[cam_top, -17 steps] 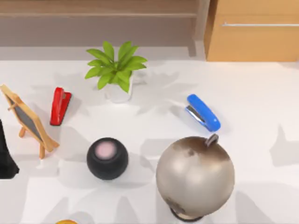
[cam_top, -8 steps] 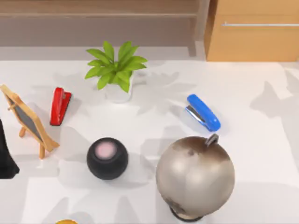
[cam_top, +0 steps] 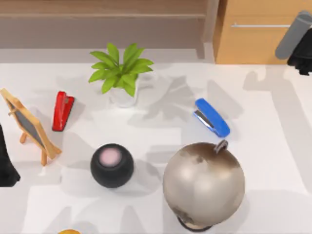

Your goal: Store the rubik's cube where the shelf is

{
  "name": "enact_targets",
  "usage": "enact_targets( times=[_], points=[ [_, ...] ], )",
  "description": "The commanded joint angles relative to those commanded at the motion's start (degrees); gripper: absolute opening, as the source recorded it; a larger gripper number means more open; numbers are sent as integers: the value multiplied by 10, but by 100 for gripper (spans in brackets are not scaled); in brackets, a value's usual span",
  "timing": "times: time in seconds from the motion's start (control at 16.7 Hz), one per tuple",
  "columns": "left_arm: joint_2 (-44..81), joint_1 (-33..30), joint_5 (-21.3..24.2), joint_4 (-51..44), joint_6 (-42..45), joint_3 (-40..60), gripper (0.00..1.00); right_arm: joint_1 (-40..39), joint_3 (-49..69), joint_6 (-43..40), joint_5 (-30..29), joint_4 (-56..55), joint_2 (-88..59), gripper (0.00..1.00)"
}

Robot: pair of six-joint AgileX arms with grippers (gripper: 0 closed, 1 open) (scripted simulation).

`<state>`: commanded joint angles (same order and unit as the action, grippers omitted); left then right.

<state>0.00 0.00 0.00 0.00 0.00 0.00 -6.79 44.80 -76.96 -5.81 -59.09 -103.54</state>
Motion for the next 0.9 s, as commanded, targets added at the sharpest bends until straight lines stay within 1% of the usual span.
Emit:
enact_targets(
  times=[0.18, 0.42, 0.6, 0.9],
  points=[
    [0, 0, 0, 0, 0, 0, 100, -14, 43, -60, -23, -63, -106, 100],
    [0, 0, 0, 0, 0, 0, 100, -28, 79, -106, -50, -121, -203, 100],
    [0, 0, 0, 0, 0, 0, 100, -33, 92, -121, -62, -142, -239, 100],
    [0, 0, 0, 0, 0, 0, 100, -33, 93, -123, -63, -145, -243, 100]
  ],
)
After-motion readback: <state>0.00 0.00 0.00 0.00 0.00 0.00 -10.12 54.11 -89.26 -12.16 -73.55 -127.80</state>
